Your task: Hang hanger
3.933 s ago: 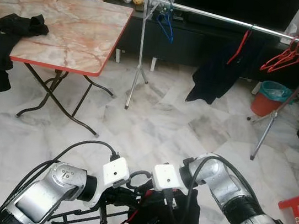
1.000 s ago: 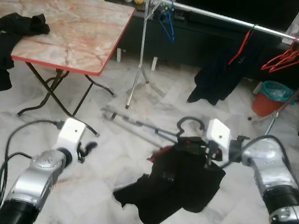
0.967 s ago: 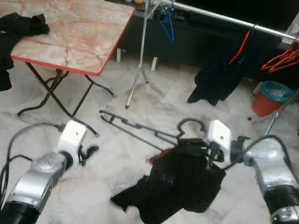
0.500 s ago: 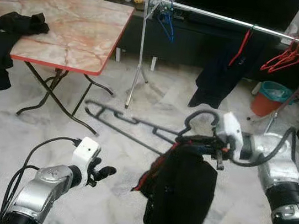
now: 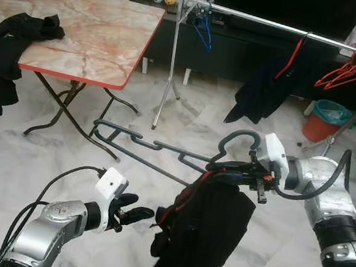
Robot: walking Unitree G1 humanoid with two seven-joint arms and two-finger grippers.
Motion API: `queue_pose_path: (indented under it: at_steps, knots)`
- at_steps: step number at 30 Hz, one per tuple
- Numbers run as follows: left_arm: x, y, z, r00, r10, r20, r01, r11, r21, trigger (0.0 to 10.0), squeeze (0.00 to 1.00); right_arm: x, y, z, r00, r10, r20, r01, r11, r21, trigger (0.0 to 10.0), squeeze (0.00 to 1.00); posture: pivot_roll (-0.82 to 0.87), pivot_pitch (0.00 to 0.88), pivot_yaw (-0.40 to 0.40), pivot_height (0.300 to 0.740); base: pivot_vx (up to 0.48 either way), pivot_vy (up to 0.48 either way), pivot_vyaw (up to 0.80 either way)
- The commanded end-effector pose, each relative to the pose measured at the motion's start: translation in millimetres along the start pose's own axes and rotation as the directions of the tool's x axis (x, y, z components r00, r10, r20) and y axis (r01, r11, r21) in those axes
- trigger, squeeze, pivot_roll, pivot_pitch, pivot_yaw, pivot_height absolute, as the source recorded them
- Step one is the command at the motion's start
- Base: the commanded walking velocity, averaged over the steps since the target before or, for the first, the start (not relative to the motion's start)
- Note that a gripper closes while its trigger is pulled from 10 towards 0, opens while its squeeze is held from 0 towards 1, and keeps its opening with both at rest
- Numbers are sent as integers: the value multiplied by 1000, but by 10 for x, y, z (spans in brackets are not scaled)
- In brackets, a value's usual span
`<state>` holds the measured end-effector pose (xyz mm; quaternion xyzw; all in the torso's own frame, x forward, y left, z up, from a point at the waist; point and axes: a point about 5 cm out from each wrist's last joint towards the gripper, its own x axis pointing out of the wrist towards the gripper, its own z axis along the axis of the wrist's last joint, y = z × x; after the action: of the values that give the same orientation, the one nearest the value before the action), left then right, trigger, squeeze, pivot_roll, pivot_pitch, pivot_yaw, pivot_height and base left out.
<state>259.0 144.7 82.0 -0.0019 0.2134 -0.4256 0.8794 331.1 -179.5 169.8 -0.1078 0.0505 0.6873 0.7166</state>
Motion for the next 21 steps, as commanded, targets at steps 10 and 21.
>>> queue_pose_path:
  at_steps: [10,21]
  knots:
    - [161,15,40,999,35,-14,-34,996,81,10000,475,121,-27,322,996,83,21,-79,988,-129,10000,0,178,0,-93,740,0,0,0]
    - [162,101,2,994,104,-41,-99,989,106,10000,0,150,-23,368,995,101,16,-97,985,-145,10000,0,175,0,-96,740,0,0,0]
